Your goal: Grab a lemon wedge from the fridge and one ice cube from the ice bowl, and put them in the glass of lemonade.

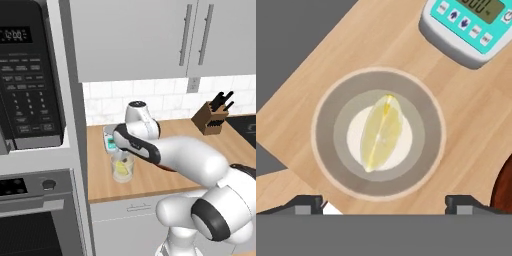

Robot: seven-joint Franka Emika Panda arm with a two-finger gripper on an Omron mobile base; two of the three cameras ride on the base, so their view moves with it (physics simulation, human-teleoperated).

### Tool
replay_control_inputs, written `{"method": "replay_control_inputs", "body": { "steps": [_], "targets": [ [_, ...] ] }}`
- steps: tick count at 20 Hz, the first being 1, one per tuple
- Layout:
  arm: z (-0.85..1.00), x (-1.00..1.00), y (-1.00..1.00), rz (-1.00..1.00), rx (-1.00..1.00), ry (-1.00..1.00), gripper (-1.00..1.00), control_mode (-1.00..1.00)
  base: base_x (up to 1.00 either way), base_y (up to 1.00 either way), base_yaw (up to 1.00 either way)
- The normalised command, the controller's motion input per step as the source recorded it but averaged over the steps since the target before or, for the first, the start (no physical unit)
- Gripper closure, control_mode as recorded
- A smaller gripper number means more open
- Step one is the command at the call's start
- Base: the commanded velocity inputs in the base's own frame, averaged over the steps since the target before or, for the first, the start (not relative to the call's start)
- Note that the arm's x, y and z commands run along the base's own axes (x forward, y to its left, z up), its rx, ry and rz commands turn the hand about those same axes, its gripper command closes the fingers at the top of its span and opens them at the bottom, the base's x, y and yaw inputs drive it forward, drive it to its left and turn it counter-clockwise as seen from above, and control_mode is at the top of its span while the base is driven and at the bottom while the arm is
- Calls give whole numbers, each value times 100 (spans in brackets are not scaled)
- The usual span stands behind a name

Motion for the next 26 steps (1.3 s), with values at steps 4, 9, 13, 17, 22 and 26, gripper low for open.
{"method": "replay_control_inputs", "body": {
  "steps": [4, 9, 13, 17, 22, 26],
  "targets": [
    [7, -19, -35, 0, 8, -1, -100, -100, 0, 0, 0],
    [10, -2, -26, 0, 10, -4, -100, -100, 0, 0, 0],
    [5, 0, -31, 0, 10, -5, -100, -100, 0, 0, 0],
    [0, 4, -65, -8, 8, -1, -100, -100, 0, 0, 0],
    [33, 0, -57, -23, -1, -1, -100, -100, 0, 0, 0],
    [21, 8, -88, -33, -4, 10, -100, -100, 0, 0, 0]
  ]
}}
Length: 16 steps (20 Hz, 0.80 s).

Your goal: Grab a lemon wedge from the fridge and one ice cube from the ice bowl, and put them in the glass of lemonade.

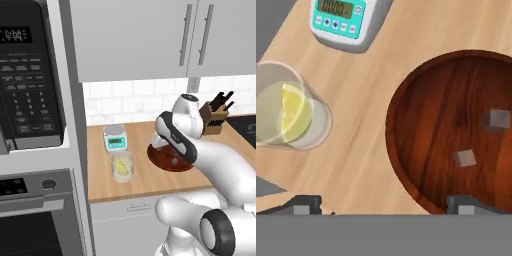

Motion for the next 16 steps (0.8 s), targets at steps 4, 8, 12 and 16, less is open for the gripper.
{"method": "replay_control_inputs", "body": {
  "steps": [4, 8, 12, 16],
  "targets": [
    [0, 29, -74, -40, -13, 30, -100, -100, 0, 0, 0],
    [-8, 38, -72, -33, -7, 53, -100, -100, 0, 0, 0],
    [-58, 19, -14, -6, 6, 17, -100, -100, 0, 0, 0],
    [-87, 4, -6, -1, 3, 1, -100, -100, 0, 0, 0]
  ]
}}
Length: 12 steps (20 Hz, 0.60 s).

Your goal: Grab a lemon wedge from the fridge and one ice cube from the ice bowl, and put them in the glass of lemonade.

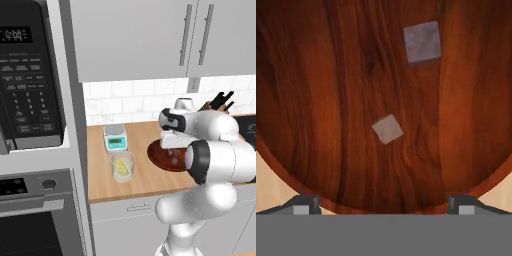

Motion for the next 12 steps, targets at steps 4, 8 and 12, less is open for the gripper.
{"method": "replay_control_inputs", "body": {
  "steps": [4, 8, 12],
  "targets": [
    [-31, 4, 0, 0, 0, 0, -100, -100, 0, 0, 0],
    [-24, 8, 0, 0, 0, 0, -100, -100, 0, 0, 0],
    [-8, 9, 0, 0, 0, -1, -100, -100, 0, 0, 0]
  ]
}}
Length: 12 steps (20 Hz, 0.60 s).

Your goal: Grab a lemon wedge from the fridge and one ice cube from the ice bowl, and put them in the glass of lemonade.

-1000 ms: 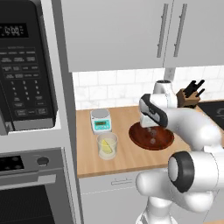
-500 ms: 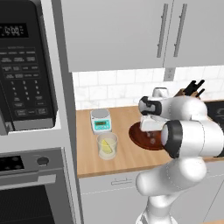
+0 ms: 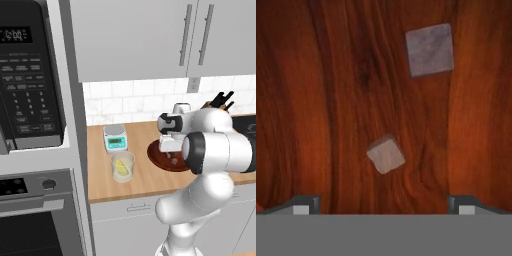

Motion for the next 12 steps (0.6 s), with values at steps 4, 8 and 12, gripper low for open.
{"method": "replay_control_inputs", "body": {
  "steps": [4, 8, 12],
  "targets": [
    [-4, 20, 0, 0, 0, -3, -100, -100, 0, 0, 0],
    [0, 25, 0, 0, 0, 0, -100, -100, 0, 0, 0],
    [-13, 1, 1, 0, 0, 0, -100, -100, 0, 0, 0]
  ]
}}
